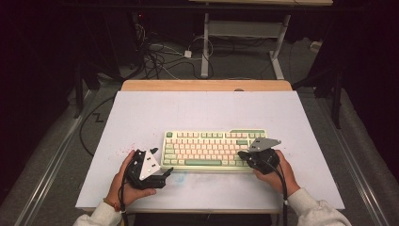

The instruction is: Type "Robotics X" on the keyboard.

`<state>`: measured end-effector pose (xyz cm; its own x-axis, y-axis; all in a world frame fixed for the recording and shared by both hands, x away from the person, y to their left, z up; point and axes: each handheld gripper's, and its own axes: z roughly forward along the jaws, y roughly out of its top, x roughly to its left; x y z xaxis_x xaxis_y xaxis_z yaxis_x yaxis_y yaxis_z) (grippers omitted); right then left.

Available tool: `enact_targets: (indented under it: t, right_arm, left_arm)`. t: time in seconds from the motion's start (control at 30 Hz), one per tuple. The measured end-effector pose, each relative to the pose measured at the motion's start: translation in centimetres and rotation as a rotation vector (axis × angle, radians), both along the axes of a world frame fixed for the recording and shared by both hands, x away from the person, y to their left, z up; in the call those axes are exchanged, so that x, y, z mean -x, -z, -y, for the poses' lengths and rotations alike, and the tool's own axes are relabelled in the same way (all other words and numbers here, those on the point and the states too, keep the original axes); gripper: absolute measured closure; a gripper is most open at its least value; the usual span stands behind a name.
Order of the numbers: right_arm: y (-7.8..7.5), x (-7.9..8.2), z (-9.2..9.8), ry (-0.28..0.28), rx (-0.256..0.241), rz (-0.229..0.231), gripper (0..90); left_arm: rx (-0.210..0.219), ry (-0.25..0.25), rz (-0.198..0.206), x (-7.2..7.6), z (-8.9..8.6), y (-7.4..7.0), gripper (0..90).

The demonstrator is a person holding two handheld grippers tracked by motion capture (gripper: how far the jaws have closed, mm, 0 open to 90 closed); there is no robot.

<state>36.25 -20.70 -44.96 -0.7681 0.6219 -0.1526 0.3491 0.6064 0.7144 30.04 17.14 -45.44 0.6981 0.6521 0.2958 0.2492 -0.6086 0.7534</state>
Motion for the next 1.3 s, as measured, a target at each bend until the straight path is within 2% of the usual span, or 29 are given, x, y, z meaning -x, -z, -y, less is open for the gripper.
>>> enact_targets:
  t: [0.57,0.67,0.73,0.9,0.97,1.03,1.13,1.23,1.3]
  right_arm:
    - [0.4,-0.1,-0.3,-0.004,0.019,0.004,90.0]
    - [0.4,-0.1,-0.3,-0.005,0.017,0.003,90.0]
    - [0.4,0.0,-0.3,-0.004,0.019,0.004,90.0]
    - [0.4,0.0,-0.3,-0.004,0.019,0.007,90.0]
    - [0.4,0.0,-0.3,-0.005,0.023,0.012,90.0]
    - [0.4,0.0,-0.3,-0.004,0.021,0.011,90.0]
    - [0.5,0.1,-0.3,-0.003,0.021,0.010,90.0]
    - [0.4,0.1,-0.3,-0.003,0.023,0.012,90.0]
    - [0.5,0.1,-0.3,-0.001,0.022,0.013,90.0]
  left_arm:
    - [-0.010,-0.005,-0.004,0.0,0.0,-0.1,19.8]
    - [0.021,-0.002,-0.013,0.0,-0.2,-0.4,29.6]
    - [0.026,-0.014,-0.018,0.0,-0.4,-0.7,40.4]
    - [0.062,-0.028,-0.062,-0.3,-1.0,-1.2,69.7]
    - [0.054,-0.030,-0.075,-0.4,-1.1,-1.4,77.6]
    - [0.040,-0.025,-0.094,-0.5,-1.0,-1.5,83.2]
    - [-0.012,-0.002,-0.120,-0.6,-0.7,-1.6,86.9]
    - [-0.016,-0.006,-0.138,-0.9,-0.6,-1.8,87.1]
    - [-0.001,0.001,-0.160,-1.2,-0.5,-2.1,87.2]
